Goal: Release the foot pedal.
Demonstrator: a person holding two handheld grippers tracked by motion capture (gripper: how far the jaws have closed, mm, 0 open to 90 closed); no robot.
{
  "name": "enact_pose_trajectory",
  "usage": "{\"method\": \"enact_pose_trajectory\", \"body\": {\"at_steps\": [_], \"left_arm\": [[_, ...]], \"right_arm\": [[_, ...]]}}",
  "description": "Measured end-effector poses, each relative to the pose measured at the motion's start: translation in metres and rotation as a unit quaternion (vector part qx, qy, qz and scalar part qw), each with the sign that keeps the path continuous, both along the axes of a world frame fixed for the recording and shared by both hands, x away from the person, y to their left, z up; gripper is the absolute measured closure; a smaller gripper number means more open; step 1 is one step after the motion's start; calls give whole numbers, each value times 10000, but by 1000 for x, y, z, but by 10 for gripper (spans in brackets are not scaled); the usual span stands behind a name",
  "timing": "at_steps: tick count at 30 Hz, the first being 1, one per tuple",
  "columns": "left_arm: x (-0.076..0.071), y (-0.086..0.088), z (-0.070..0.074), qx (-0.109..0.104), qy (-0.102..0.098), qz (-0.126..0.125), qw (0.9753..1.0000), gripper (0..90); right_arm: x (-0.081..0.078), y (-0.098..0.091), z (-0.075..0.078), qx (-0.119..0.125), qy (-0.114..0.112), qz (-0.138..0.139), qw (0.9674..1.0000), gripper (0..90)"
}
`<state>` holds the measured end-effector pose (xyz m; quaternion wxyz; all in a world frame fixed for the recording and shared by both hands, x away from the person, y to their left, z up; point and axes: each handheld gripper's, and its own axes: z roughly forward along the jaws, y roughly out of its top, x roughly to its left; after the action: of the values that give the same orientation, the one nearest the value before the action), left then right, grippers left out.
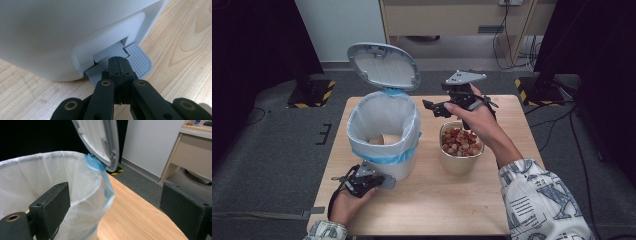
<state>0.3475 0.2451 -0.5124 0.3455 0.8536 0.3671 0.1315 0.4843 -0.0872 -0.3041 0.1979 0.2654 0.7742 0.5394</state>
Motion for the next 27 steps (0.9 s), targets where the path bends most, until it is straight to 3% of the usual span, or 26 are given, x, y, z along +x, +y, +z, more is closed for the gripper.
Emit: {"method": "enact_pose_trajectory", "body": {"at_steps": [5,8,9,11,12,14,17,19,21,27], "left_arm": [[0,0,0,-9,7,34,10000,898],[-1,0,1,-96,80,7,9999,854],[-3,0,2,-34,77,69,9999,712],[-6,4,5,-48,32,60,10000,688],[-12,12,12,-229,-47,131,9996,656],[-17,20,16,-301,-169,339,9988,616],[-22,30,19,-209,-243,736,9968,497],[-22,32,19,-192,-258,788,9964,460],[-22,39,19,-223,-348,1077,9933,382],[-17,43,15,-190,-367,1298,9907,201]], "right_arm": [[0,-10,-2,-1,22,-96,10000,97],[0,-13,-4,-14,40,-123,9999,97],[0,-17,-6,-38,61,-158,9998,97],[1,-19,-6,-31,67,-175,9998,96],[1,-24,-8,-36,78,-217,9997,95],[1,-28,-9,-35,84,-259,9996,95],[1,-37,-10,-35,98,-338,9994,94],[1,-40,-10,-30,101,-363,9993,94],[1,-47,-10,-2,107,-445,9989,93],[1,-59,-11,19,110,-561,9984,89]]}}
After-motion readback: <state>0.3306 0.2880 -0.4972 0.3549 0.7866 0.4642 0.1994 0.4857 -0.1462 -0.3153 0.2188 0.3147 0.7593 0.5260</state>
